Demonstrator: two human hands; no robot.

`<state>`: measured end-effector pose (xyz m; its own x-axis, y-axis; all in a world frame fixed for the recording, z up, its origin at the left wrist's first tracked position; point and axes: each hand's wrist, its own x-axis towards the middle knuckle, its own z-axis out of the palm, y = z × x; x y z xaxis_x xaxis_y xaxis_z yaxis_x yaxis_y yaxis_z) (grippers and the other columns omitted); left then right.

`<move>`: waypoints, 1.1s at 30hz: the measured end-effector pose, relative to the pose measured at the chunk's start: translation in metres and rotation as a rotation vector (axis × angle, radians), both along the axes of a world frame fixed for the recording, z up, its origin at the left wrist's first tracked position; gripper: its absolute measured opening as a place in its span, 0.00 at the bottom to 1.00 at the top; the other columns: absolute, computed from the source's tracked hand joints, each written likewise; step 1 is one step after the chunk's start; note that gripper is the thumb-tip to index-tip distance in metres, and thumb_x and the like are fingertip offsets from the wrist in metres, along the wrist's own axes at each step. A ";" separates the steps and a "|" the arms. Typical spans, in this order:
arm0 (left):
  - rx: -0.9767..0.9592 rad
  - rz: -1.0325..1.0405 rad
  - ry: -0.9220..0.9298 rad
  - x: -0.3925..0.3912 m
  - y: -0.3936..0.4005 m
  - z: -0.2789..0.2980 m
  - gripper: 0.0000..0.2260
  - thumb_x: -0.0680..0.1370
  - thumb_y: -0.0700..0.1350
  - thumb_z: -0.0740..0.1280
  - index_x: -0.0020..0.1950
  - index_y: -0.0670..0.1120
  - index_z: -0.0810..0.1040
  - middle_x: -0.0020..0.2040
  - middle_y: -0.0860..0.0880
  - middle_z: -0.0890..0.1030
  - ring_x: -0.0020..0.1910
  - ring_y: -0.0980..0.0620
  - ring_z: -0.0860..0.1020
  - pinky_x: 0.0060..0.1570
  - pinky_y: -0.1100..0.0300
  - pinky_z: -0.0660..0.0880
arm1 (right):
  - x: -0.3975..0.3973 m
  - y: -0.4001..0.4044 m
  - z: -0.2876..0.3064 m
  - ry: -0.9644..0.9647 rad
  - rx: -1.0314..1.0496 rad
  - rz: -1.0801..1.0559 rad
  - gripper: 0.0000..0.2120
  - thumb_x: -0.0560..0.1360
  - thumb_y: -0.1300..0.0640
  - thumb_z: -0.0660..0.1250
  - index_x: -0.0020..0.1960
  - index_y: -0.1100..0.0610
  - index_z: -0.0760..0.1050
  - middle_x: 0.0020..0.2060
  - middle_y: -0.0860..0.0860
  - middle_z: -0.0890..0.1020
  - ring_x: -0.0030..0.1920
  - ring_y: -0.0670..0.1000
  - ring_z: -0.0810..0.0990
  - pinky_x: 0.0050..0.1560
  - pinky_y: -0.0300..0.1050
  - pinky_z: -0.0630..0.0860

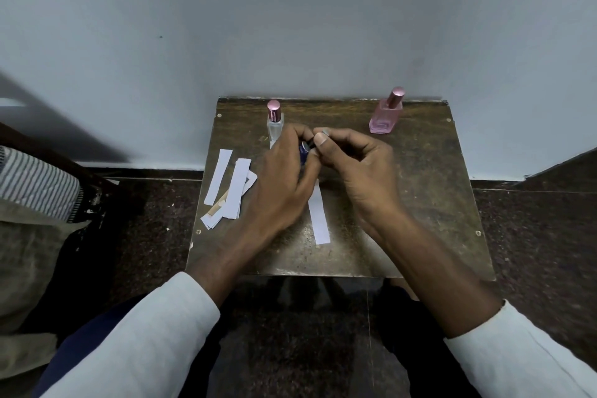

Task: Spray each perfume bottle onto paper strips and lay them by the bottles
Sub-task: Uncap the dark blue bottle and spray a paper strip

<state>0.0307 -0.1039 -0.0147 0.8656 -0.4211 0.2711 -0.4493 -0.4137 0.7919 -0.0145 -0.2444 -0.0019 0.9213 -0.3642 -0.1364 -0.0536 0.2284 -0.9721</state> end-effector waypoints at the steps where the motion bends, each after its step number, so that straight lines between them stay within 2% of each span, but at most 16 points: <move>1: 0.009 -0.012 0.003 0.001 0.000 0.000 0.03 0.87 0.43 0.63 0.60 0.46 0.70 0.46 0.52 0.76 0.42 0.58 0.76 0.40 0.67 0.71 | 0.002 0.001 0.000 0.006 0.004 -0.007 0.09 0.78 0.60 0.76 0.58 0.61 0.87 0.52 0.56 0.90 0.57 0.57 0.88 0.61 0.54 0.84; 6: 0.032 -0.012 -0.033 0.006 0.001 -0.001 0.02 0.89 0.47 0.59 0.59 0.49 0.68 0.46 0.51 0.77 0.42 0.57 0.78 0.39 0.66 0.71 | 0.008 0.006 0.000 0.006 0.051 -0.009 0.09 0.78 0.61 0.76 0.58 0.63 0.86 0.52 0.56 0.90 0.55 0.54 0.89 0.57 0.46 0.84; 9: 0.030 -0.006 -0.045 0.007 0.000 0.002 0.05 0.89 0.47 0.59 0.58 0.46 0.69 0.43 0.53 0.77 0.40 0.55 0.78 0.37 0.61 0.72 | 0.010 0.008 0.000 -0.009 0.058 -0.024 0.08 0.79 0.62 0.75 0.57 0.63 0.86 0.52 0.56 0.90 0.54 0.53 0.89 0.55 0.44 0.83; 13: 0.042 -0.027 -0.041 0.007 -0.001 0.006 0.07 0.89 0.46 0.59 0.59 0.43 0.70 0.46 0.50 0.79 0.41 0.55 0.78 0.38 0.58 0.73 | 0.009 0.010 -0.001 -0.030 0.105 -0.068 0.07 0.79 0.63 0.74 0.56 0.63 0.86 0.50 0.57 0.89 0.53 0.52 0.88 0.55 0.43 0.83; 18: 0.039 -0.055 -0.030 0.012 0.003 0.010 0.08 0.89 0.47 0.59 0.57 0.43 0.69 0.44 0.49 0.79 0.41 0.49 0.80 0.40 0.45 0.76 | 0.011 0.011 0.001 -0.050 0.168 -0.065 0.07 0.80 0.63 0.73 0.56 0.65 0.85 0.49 0.56 0.89 0.52 0.52 0.87 0.56 0.45 0.83; 23: 0.050 -0.091 -0.044 0.014 0.005 0.013 0.06 0.89 0.46 0.60 0.57 0.44 0.70 0.41 0.52 0.76 0.38 0.50 0.77 0.38 0.47 0.75 | 0.010 0.018 -0.003 -0.073 0.228 -0.065 0.04 0.81 0.63 0.72 0.53 0.62 0.85 0.48 0.55 0.88 0.52 0.52 0.87 0.56 0.46 0.83; 27: 0.109 -0.111 -0.060 0.014 0.012 0.007 0.09 0.90 0.48 0.56 0.57 0.45 0.71 0.36 0.54 0.71 0.33 0.52 0.72 0.35 0.49 0.70 | 0.023 0.000 0.009 -0.146 0.490 -0.187 0.06 0.83 0.64 0.67 0.56 0.64 0.83 0.46 0.53 0.87 0.44 0.46 0.84 0.50 0.38 0.84; 30: 0.086 -0.126 -0.011 0.012 0.017 0.006 0.07 0.90 0.46 0.57 0.57 0.45 0.72 0.36 0.57 0.70 0.34 0.54 0.70 0.36 0.52 0.68 | 0.023 -0.014 0.012 -0.153 0.382 -0.202 0.06 0.82 0.64 0.69 0.56 0.64 0.83 0.46 0.53 0.87 0.43 0.45 0.83 0.48 0.37 0.83; 33: 0.063 -0.088 0.035 0.015 0.018 0.008 0.05 0.89 0.44 0.60 0.58 0.45 0.74 0.39 0.58 0.72 0.37 0.57 0.71 0.39 0.57 0.68 | 0.012 -0.008 0.001 -0.052 0.060 -0.182 0.06 0.79 0.63 0.75 0.55 0.62 0.86 0.47 0.51 0.89 0.43 0.46 0.85 0.47 0.38 0.82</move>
